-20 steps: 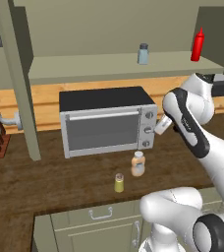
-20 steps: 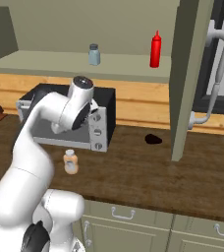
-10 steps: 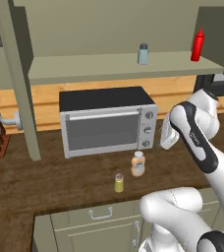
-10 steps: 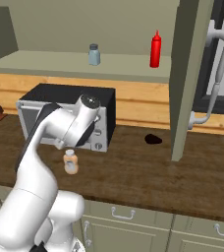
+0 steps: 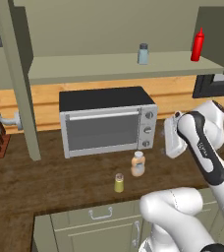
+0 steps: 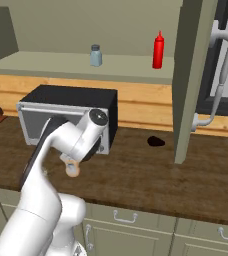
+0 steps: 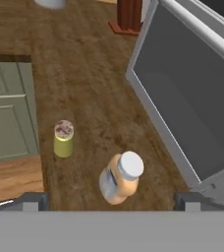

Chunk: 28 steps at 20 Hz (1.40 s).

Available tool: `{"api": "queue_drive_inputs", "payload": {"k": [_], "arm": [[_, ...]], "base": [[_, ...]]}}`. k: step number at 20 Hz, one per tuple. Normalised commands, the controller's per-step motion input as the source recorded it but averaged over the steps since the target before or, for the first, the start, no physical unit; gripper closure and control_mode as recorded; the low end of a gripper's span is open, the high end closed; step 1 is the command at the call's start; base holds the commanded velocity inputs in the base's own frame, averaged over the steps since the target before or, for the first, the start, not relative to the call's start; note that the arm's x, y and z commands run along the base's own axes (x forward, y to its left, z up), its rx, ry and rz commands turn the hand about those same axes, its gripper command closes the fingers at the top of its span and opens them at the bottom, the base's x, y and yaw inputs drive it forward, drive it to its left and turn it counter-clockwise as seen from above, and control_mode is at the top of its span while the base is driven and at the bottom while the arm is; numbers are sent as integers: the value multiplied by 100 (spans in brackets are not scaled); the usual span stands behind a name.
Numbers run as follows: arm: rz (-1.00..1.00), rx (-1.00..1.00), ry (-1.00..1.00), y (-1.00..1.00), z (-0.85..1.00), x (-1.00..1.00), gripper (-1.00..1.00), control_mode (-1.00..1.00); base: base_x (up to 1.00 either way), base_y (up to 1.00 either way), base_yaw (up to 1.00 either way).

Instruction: Put the shaker and condiment bottle from the counter next to their counterparts in the cabinet.

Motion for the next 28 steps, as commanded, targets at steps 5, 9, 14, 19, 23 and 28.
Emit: {"api": "queue_drive_inputs", "payload": {"k": [5, 9, 14, 19, 23, 28], "arm": [[6, 10, -4, 0, -21, -1, -100, -100], [4, 13, -3, -2, -24, -9, -100, -100], [3, 11, 0, 0, -35, 0, -100, -100], [0, 11, 0, 0, -30, 0, -100, -100], [0, 9, 0, 0, -25, 0, -100, -100], [1, 8, 0, 0, -25, 7, -100, -100]], "base": [[0, 0, 0], [0, 0, 0], [0, 0, 0], [0, 0, 0], [0, 0, 0], [0, 0, 0]]}}
